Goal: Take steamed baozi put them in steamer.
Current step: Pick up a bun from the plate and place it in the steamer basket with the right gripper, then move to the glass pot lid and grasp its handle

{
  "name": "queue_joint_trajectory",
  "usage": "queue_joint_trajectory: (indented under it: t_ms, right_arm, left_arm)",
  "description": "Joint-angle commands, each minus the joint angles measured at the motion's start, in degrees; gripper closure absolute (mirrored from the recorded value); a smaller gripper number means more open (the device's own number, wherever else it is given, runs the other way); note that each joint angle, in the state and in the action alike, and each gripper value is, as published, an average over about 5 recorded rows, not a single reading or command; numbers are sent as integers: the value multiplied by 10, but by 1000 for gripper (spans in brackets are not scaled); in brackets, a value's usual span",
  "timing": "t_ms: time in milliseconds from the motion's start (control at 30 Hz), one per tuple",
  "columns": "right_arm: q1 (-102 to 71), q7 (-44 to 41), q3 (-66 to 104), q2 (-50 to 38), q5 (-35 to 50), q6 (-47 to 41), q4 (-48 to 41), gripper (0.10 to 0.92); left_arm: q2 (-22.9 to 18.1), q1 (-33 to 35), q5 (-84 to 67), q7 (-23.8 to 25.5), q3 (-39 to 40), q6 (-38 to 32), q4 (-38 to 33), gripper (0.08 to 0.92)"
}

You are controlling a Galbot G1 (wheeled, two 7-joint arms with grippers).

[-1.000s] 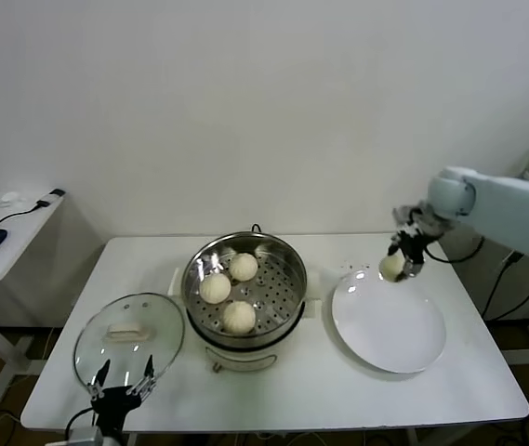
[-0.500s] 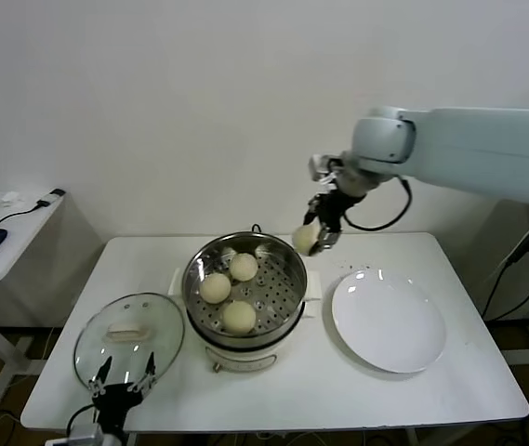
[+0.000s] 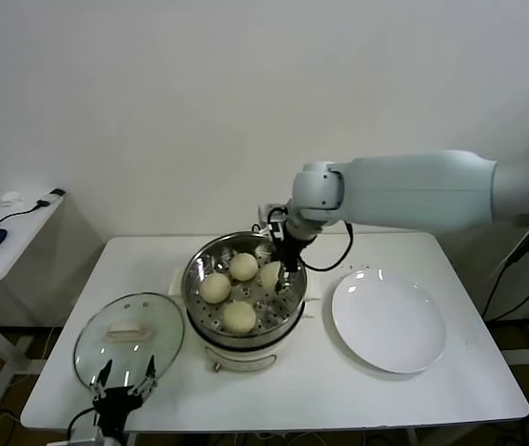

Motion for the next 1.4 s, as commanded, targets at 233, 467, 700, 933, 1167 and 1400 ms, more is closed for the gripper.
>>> queue_joint_trajectory:
  t_ms: [233,467,700,933,1167,1400]
  right_arm:
    - [-69,26,-9,30,-29,-5,-43,356]
    - [-65,8,3,25,-21,43,-57,248]
    - [-25,-60,57,-16,23,106,-52,203]
    - [-64,43,228,-109,83,121,-64,202]
    - [-232,312,484,-191,15,137,-55,203]
    - [-501,457,781,-282,-86,128,20,203]
  left_arm:
    - [3,0,-2,0,-2,-1,3,177]
    - [5,-3,-10,0,-9,0,4,177]
    - [5,-1,-12,-1,-15,1,3,177]
    - [5,3,-10,-1,-14,2,-2,177]
    - [2,5,-8,0,-10,7,-14,177]
    - [5,3,-12,2,-8,7,-20,177]
